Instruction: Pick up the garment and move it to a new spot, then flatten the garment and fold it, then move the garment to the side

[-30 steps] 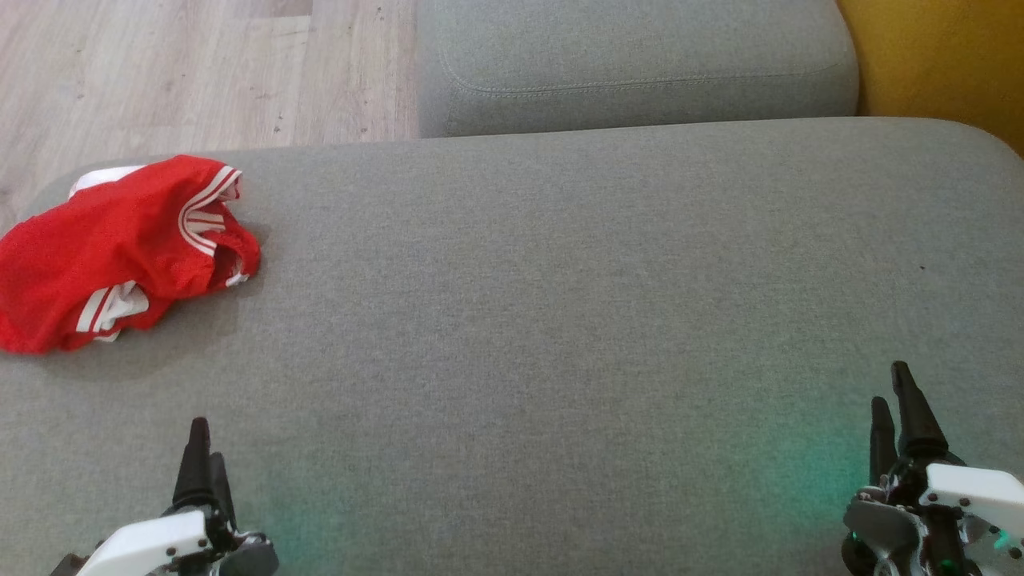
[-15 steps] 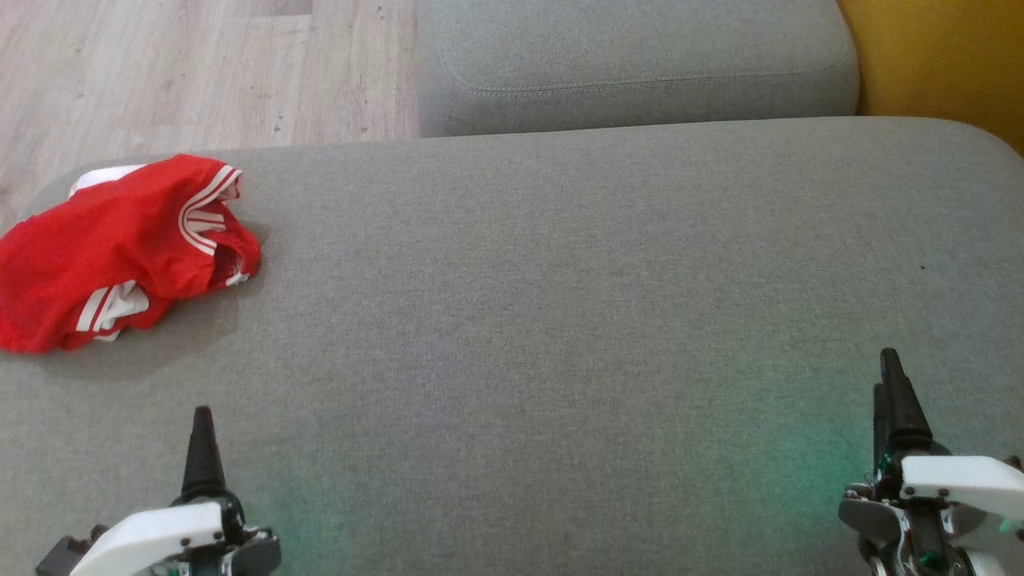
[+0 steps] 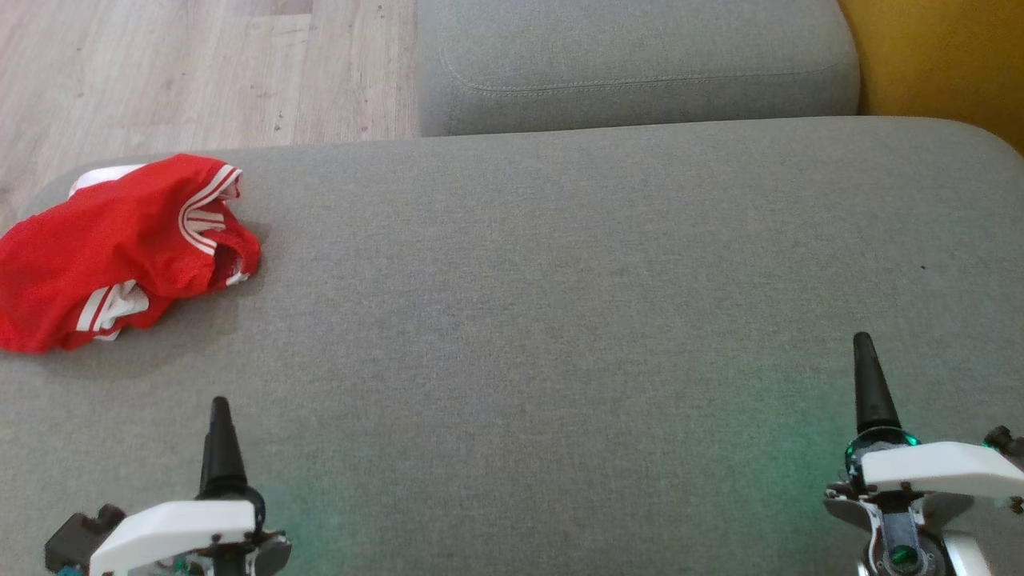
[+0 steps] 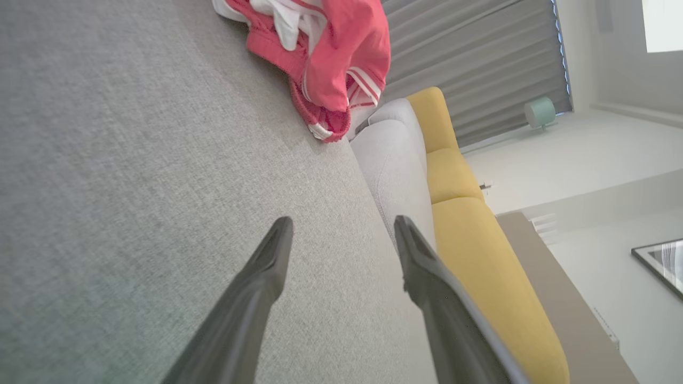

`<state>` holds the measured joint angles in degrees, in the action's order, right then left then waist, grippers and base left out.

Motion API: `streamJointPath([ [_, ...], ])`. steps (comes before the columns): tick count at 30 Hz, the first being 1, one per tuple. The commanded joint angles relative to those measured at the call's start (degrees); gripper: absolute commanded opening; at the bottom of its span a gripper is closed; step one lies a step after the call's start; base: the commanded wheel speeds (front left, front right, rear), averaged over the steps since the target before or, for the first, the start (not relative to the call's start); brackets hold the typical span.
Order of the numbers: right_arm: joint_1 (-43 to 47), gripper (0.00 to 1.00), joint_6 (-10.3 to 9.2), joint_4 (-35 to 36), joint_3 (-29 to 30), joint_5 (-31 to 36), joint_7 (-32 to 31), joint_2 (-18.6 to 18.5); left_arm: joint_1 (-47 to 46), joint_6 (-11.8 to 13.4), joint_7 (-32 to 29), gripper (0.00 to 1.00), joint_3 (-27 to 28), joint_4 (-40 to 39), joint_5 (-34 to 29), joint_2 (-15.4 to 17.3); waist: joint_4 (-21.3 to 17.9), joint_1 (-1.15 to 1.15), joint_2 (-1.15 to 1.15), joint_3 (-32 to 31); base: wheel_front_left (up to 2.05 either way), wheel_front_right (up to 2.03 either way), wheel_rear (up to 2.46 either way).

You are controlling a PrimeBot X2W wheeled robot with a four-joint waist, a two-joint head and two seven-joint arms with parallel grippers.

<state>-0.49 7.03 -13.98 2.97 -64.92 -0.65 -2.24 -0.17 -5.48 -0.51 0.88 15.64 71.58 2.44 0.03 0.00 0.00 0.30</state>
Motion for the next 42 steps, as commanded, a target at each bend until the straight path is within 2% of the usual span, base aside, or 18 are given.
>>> streamJointPath([
  [1,-1.9,1.00,0.14,2.4,-0.8,2.5,0.8,-0.4,-1.4,-0.1,0.7,1.00,0.0,-2.2,-2.4,0.6,0.0,0.00,0.00,0.0,0.00,0.00,0.00],
  [19,-2.2,1.00,0.20,2.6,-2.6,17.4,3.8,-0.5,-1.6,1.4,3.7,1.00,-2.7,-0.9,-19.0,2.6,0.0,0.00,0.00,0.0,0.00,0.00,0.00],
  [42,-2.6,1.00,0.28,3.2,-4.7,34.6,7.5,-0.5,-2.0,3.4,7.4,1.00,-4.7,2.0,-34.3,4.2,0.0,0.00,0.00,0.1,0.00,0.00,0.00],
])
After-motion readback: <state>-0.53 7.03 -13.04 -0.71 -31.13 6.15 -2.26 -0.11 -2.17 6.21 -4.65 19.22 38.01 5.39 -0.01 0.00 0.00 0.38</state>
